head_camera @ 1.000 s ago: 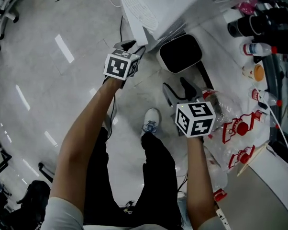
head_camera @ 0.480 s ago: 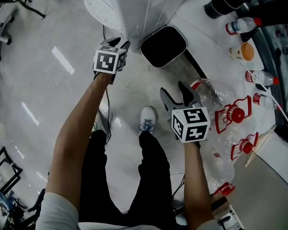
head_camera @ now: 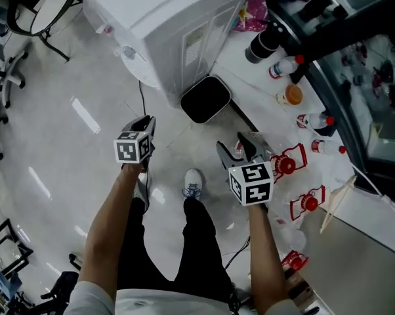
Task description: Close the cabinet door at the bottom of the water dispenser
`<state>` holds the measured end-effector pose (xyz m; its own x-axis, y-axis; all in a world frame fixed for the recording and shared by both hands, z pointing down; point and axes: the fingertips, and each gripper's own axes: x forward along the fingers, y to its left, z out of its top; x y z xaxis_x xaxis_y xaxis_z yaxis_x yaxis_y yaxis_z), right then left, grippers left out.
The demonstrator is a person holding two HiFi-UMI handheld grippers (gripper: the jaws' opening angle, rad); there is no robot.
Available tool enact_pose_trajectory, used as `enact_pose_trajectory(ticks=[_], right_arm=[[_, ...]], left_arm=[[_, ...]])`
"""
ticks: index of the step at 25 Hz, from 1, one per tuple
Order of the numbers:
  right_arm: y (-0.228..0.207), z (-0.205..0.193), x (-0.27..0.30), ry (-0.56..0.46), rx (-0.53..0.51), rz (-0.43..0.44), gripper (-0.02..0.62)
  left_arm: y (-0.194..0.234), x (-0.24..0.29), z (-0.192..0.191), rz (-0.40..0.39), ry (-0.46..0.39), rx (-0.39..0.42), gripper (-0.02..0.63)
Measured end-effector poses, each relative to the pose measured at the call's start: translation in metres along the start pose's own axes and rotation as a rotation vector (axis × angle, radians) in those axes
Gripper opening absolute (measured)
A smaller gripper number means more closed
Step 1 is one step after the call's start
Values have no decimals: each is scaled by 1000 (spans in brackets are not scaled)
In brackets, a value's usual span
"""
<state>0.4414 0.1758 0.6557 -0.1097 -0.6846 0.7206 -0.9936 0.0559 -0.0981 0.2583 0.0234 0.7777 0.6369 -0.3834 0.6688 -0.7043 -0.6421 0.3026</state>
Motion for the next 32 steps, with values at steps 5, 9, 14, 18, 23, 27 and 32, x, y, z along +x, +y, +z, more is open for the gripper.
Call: enact_pose_trajectory(ticks=[5, 9, 14, 18, 23, 27, 32], right_arm=[[9, 81, -55, -56, -68, -6, 234], [26, 169, -100, -175, -119, 13, 95], [48, 266, -162, -298, -197, 9, 28], [74, 336, -208, -402, -263, -7, 28], [116, 389, -261, -486, -392, 0, 28], [143, 430, -291, -560, -418, 25, 28], [182, 486, -318, -655, -487, 23, 28]], left_arm=[[-17, -97, 61, -4, -89, 40, 30], [-22, -177, 132, 34, -140, 245, 26], [-38, -281, 226, 70, -239, 375, 26], [-57, -367, 297, 61, -342, 436, 26], [-73, -460, 365, 95, -506, 528, 26], [-84, -511, 406, 97, -598, 598, 26], [-88, -555, 452, 109, -663, 667, 26]])
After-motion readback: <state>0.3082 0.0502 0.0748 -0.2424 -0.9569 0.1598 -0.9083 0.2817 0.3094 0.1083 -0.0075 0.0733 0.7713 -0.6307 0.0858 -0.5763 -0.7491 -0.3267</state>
